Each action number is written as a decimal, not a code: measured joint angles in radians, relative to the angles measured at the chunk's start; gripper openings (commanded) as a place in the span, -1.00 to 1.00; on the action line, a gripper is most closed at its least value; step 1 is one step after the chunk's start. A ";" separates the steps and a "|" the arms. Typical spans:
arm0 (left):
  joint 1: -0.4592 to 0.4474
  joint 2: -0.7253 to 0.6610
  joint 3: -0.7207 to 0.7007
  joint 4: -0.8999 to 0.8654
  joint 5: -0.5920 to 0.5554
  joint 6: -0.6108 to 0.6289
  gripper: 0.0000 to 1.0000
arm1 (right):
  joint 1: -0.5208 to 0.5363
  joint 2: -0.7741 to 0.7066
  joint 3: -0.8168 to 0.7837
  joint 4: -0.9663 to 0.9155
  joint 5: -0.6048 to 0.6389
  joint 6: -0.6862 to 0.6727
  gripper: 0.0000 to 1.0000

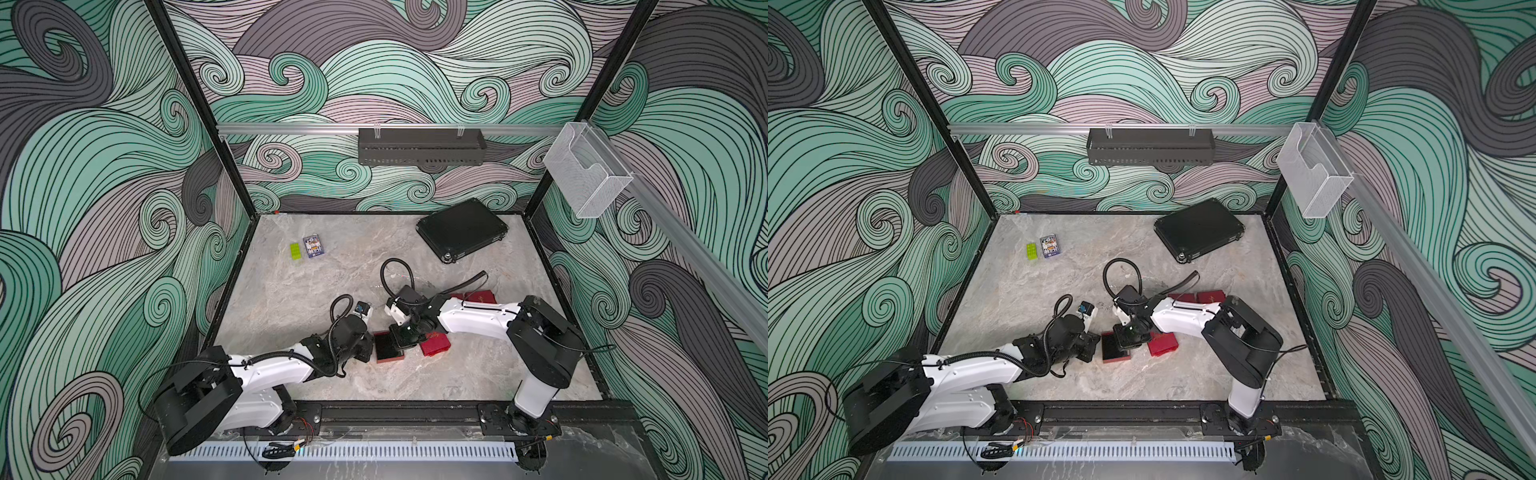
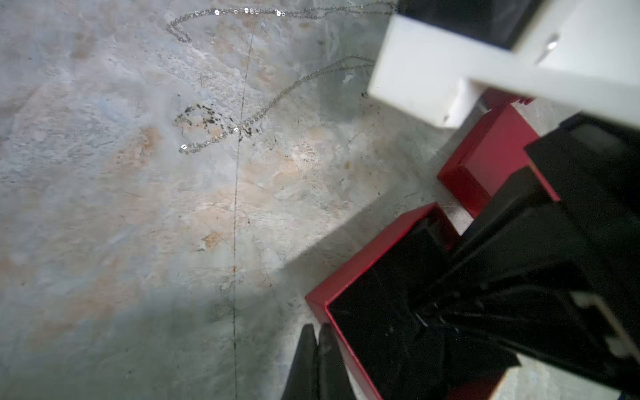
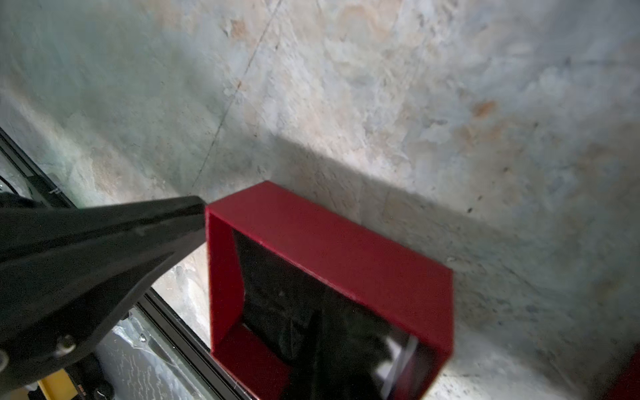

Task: Take the necklace out of the lift-off lid jewelry box
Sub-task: Place the inner lining in the jewelry box.

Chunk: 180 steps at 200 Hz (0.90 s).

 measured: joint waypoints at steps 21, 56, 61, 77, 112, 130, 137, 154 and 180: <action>0.000 -0.015 0.000 -0.010 -0.005 0.000 -0.94 | 0.014 -0.029 0.016 -0.053 0.039 -0.020 -0.31; 0.000 -0.063 0.000 -0.018 -0.017 0.000 -0.94 | 0.026 -0.085 0.058 -0.134 0.103 -0.061 -0.17; 0.000 -0.068 0.000 -0.020 -0.018 0.000 -0.93 | 0.026 -0.090 0.064 -0.143 0.112 -0.066 -0.16; 0.000 -0.083 -0.001 -0.026 -0.021 0.000 -0.93 | 0.030 -0.098 0.081 -0.169 0.138 -0.081 -0.12; 0.000 -0.094 -0.001 -0.035 -0.023 0.000 -0.92 | 0.032 -0.101 0.094 -0.215 0.190 -0.108 -0.09; 0.000 -0.094 -0.001 -0.035 -0.023 0.000 -0.92 | 0.035 -0.101 0.095 -0.233 0.211 -0.117 0.04; 0.000 -0.094 -0.001 -0.035 -0.023 0.000 -0.92 | 0.037 -0.101 0.095 -0.238 0.219 -0.125 0.10; 0.000 -0.094 -0.001 -0.035 -0.023 0.000 -0.85 | 0.047 -0.101 0.095 -0.241 0.240 -0.158 0.14; 0.000 -0.093 -0.002 -0.027 -0.003 0.008 -0.42 | 0.064 -0.101 0.095 -0.244 0.258 -0.185 0.14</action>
